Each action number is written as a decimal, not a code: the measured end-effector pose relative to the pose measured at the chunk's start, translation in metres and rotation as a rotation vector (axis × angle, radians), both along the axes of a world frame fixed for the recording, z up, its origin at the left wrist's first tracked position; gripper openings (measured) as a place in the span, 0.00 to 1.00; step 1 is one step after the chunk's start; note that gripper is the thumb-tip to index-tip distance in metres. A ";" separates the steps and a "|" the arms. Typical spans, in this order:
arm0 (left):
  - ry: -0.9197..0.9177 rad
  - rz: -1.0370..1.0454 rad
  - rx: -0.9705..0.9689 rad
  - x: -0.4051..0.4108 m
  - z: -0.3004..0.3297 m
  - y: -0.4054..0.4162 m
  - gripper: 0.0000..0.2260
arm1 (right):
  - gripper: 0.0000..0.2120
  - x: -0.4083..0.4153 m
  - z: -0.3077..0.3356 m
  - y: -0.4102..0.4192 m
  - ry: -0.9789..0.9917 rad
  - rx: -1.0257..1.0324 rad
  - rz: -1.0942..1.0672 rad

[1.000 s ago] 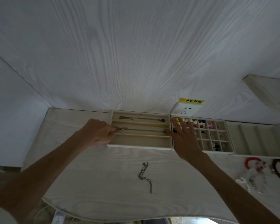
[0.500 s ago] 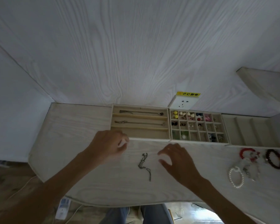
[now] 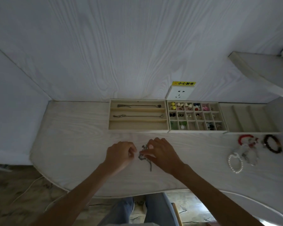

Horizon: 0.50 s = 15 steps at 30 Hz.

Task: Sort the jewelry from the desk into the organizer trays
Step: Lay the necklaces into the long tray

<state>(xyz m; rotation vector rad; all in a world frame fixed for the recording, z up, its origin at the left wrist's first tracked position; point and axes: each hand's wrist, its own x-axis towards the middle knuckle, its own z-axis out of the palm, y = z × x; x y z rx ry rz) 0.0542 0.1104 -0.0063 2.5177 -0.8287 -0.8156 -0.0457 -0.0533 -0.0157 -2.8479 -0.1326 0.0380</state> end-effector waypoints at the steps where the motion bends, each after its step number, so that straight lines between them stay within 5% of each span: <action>1: 0.024 -0.001 -0.009 0.001 -0.001 0.002 0.08 | 0.08 0.001 -0.001 0.000 0.004 -0.027 0.038; 10: 0.359 -0.042 -0.123 0.029 0.001 0.009 0.15 | 0.03 0.015 0.005 0.000 0.057 -0.124 0.145; 15: 0.553 -0.233 -0.139 0.034 0.025 0.007 0.32 | 0.07 0.015 0.028 -0.001 0.178 -0.012 0.137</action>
